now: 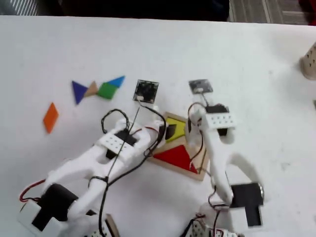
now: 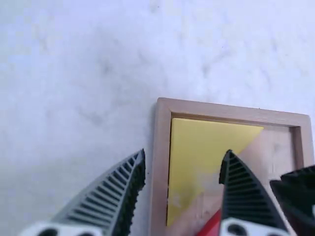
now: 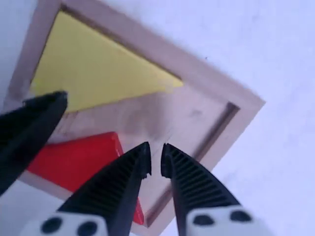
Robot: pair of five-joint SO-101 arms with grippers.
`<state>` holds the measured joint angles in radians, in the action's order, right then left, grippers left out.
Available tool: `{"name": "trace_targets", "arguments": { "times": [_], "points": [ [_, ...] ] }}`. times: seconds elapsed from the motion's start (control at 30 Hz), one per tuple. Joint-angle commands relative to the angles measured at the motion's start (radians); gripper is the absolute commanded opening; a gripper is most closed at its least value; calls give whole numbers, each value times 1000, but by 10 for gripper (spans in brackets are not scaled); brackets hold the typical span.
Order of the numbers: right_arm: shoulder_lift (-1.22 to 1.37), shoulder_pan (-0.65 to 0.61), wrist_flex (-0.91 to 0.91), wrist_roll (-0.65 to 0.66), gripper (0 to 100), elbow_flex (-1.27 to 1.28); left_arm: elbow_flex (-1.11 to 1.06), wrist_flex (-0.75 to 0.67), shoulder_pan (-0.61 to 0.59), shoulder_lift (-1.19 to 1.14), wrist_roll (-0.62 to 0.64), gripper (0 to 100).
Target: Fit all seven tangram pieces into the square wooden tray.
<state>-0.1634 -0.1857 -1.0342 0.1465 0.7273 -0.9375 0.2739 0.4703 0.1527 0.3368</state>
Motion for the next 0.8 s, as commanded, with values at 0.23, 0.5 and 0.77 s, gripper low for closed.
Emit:
{"name": "trace_targets", "arguments": {
  "times": [0.23, 0.5, 0.77],
  "points": [
    [-239, -58, 33, 3, 44, 206, 52, -23, -15, 4, 18, 255],
    [-240, -104, 33, 40, 44, 229, 54, -18, -15, 2, 17, 255],
    [-205, 61, 317, -72, 49, 175, 51, -14, -7, 1, 12, 255]
  ]
}}
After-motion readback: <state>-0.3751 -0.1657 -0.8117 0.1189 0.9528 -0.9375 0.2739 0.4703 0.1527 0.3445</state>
